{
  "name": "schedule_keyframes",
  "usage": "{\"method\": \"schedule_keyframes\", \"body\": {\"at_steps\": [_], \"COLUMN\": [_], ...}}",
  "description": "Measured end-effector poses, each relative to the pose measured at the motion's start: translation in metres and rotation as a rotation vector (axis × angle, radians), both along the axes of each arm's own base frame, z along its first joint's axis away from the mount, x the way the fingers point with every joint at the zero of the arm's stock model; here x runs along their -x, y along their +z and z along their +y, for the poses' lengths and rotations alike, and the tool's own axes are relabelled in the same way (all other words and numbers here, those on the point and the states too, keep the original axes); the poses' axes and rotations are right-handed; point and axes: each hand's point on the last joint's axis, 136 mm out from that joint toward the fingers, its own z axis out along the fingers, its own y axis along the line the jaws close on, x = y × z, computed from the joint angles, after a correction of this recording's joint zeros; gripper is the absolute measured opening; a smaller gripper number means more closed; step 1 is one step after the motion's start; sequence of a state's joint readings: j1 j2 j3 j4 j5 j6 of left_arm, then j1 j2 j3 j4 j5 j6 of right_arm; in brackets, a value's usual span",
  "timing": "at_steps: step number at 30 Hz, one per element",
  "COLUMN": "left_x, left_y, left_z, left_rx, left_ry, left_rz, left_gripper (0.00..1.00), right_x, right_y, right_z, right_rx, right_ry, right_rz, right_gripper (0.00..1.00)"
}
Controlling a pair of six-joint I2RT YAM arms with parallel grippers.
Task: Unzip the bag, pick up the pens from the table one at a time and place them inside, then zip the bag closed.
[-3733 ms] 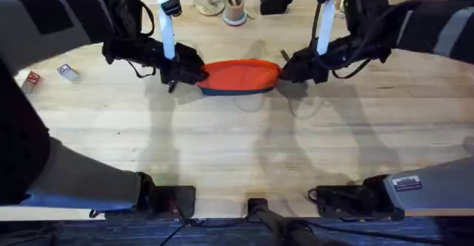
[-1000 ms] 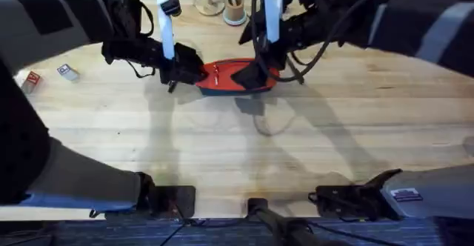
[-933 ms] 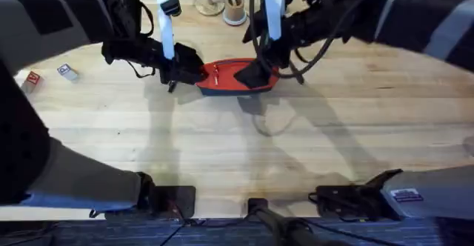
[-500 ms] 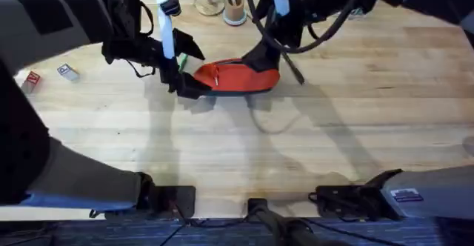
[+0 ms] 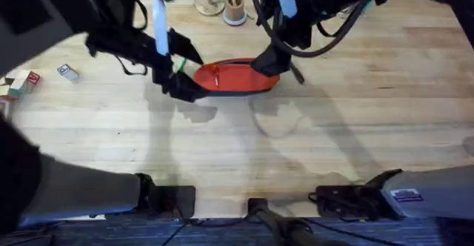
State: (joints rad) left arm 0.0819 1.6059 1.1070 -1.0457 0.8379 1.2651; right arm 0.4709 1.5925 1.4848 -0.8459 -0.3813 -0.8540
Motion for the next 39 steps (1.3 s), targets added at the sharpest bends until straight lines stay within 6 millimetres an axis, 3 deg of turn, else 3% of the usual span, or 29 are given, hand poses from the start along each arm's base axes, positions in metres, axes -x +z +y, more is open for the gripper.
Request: {"method": "schedule_keyframes", "body": {"at_steps": [1, 5, 9, 16, 29, 35, 39], "left_x": [0.002, 0.006, 0.014, 0.03, 0.032, 0.032, 0.032], "left_y": [0.031, 0.073, 0.102, 0.117, 0.116, 0.116, 0.116], "left_z": [0.004, 0.012, 0.021, 0.024, 0.026, 0.026, 0.026], "left_rx": [-0.004, -0.015, -0.056, -0.11, -0.13, -0.13, -0.13], "left_ry": [0.015, 0.046, 0.071, 0.078, 0.081, 0.081, 0.081], "left_rz": [-0.039, -0.115, -0.191, -0.241, -0.242, -0.242, -0.242], "left_gripper": [0.993, 0.993, 0.993, 0.993, 0.993, 0.993, 0.993], "right_x": [-0.001, -0.001, -0.002, -0.002, -0.002, -0.002, -0.002], "right_y": [0.002, 0.002, 0.003, 0.003, 0.003, 0.003, 0.003], "right_z": [0.0, 0.0, 0.001, 0.001, 0.001, 0.001, 0.001], "right_rx": [-0.002, 0.0, 0.0, 0.007, 0.012, 0.013, 0.014], "right_ry": [0.003, 0.009, 0.015, 0.043, 0.06, 0.067, 0.068], "right_rz": [-0.007, -0.012, -0.02, -0.043, -0.056, -0.061, -0.062], "right_gripper": [0.994, 0.994, 0.994, 0.995, 0.995, 0.088, 0.031]}}
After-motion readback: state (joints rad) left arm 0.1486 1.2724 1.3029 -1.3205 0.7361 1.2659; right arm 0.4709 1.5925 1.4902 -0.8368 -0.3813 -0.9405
